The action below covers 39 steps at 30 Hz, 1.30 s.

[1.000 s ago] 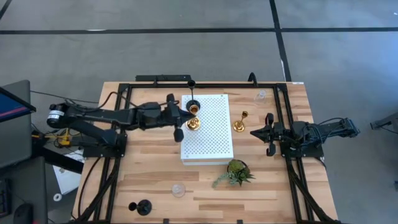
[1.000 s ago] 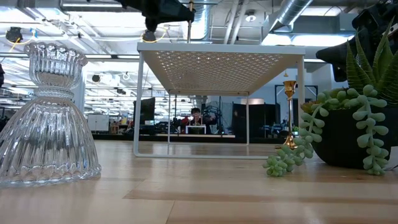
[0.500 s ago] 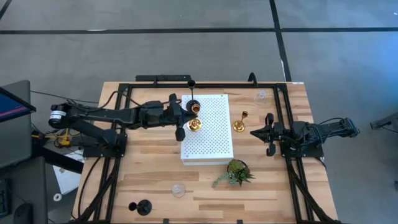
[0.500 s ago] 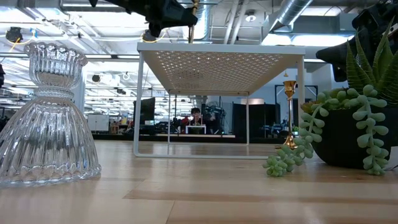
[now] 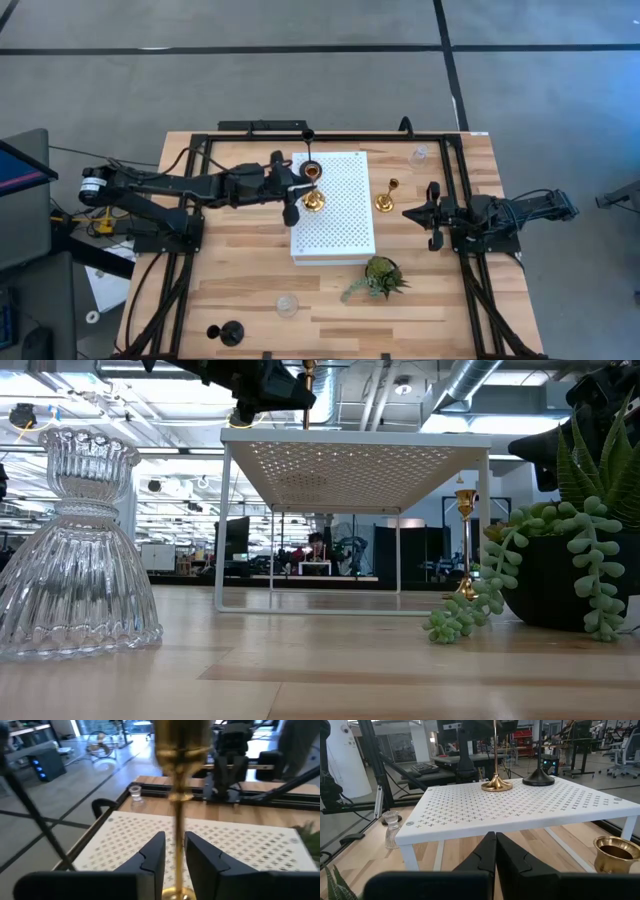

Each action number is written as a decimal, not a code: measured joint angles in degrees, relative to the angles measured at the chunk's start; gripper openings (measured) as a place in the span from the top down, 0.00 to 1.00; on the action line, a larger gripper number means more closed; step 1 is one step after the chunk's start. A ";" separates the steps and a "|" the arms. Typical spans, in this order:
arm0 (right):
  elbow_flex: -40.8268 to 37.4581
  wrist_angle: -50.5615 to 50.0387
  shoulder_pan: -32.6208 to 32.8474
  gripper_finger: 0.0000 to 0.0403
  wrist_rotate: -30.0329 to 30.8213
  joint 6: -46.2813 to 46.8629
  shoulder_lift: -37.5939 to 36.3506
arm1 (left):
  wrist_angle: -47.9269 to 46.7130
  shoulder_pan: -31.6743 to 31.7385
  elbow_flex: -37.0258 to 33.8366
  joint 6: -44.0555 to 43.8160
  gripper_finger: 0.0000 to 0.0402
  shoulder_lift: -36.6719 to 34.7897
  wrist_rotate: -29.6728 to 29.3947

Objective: Pick & Place candle stick holders
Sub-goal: Put the left gold candle holder on the shelf, then put the black candle holder on the shelf

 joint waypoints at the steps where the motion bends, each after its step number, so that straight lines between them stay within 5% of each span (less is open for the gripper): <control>1: 0.00 0.00 0.00 1.00 0.00 0.02 -0.01 | -0.33 -0.04 0.00 -0.01 0.80 0.00 -0.61; 20: 0.00 0.00 0.00 1.00 0.00 0.02 0.00 | -7.20 -1.08 -0.04 0.01 0.65 -5.85 -1.17; 39: 0.00 0.00 0.00 1.00 0.00 0.00 -0.01 | -11.83 -5.38 -0.07 -3.37 0.66 -15.57 -1.10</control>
